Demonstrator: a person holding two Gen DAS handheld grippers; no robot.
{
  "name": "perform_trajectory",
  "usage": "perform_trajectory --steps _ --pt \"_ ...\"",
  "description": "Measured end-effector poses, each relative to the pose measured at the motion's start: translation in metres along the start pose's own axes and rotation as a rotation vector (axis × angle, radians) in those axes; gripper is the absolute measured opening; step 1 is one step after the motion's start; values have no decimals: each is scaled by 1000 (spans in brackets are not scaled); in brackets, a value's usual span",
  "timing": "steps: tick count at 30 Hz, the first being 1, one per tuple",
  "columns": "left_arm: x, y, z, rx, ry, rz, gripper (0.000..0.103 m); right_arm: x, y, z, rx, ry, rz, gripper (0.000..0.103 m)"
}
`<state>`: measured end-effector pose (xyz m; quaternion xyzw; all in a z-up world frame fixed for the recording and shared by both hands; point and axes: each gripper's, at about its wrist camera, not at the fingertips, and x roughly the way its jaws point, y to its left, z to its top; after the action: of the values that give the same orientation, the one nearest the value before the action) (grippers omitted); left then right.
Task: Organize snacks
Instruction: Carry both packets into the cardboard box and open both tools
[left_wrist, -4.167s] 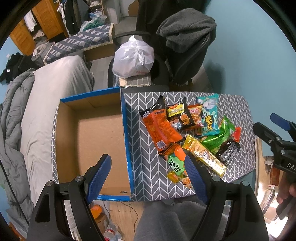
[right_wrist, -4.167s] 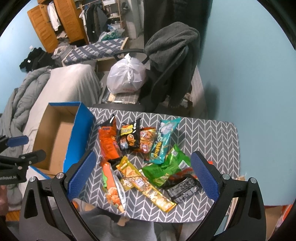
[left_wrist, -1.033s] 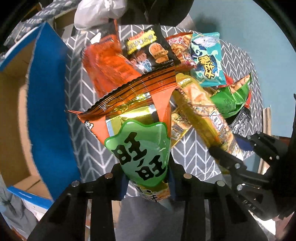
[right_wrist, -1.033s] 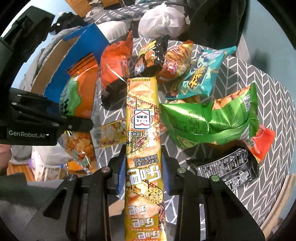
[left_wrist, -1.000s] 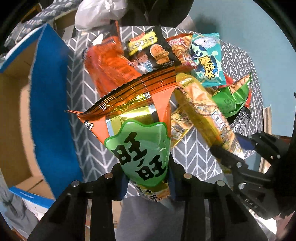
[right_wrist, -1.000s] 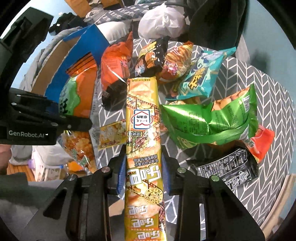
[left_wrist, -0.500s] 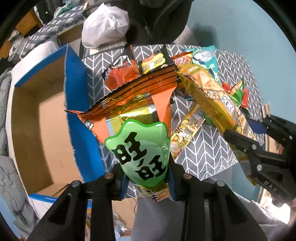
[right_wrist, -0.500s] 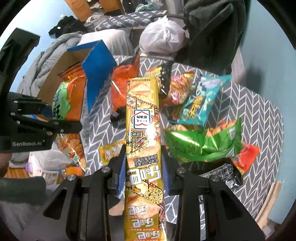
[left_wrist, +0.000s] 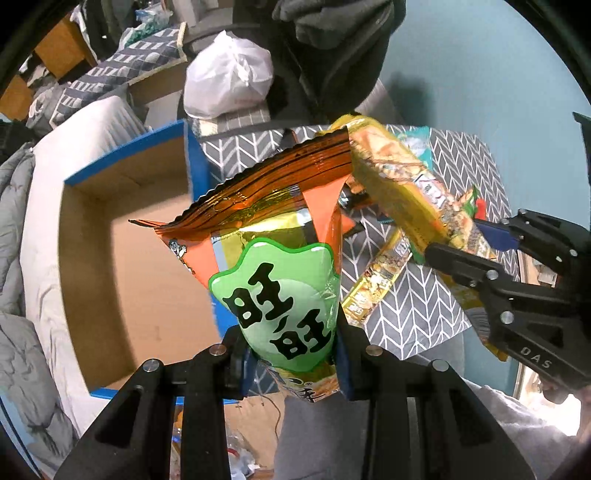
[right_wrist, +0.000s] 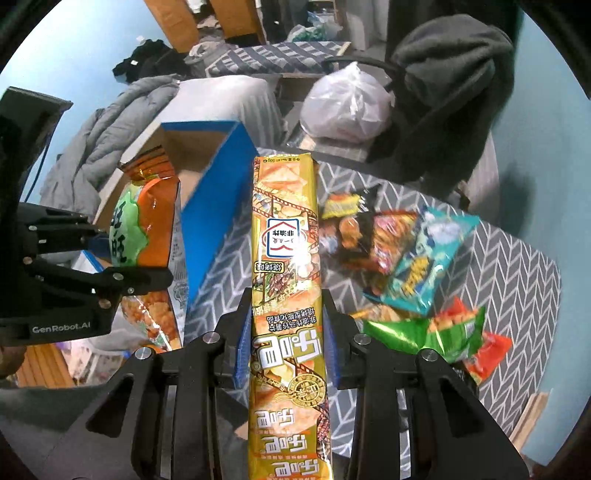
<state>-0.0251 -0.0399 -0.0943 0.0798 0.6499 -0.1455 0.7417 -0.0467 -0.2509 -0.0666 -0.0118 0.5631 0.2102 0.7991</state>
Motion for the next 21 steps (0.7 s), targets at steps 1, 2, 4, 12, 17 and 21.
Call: perform_trajectory --steps 1,2,4,12,17,21 --pt "-2 2 0 -2 -5 1 35 0 4 3 -6 -1 4 32" --pt "-5 6 -1 -6 -11 2 35 0 8 7 -13 -2 7 32" --pt "-12 13 -1 -18 -22 4 35 2 16 14 -25 -3 16 32" --pt "-25 46 -7 -82 -45 8 35 13 47 40 -79 -3 55 32" --pt "-29 67 -11 -116 -54 22 35 23 71 57 -124 2 78 32" --pt "-29 85 -13 -151 -58 34 35 36 89 71 -159 13 94 32"
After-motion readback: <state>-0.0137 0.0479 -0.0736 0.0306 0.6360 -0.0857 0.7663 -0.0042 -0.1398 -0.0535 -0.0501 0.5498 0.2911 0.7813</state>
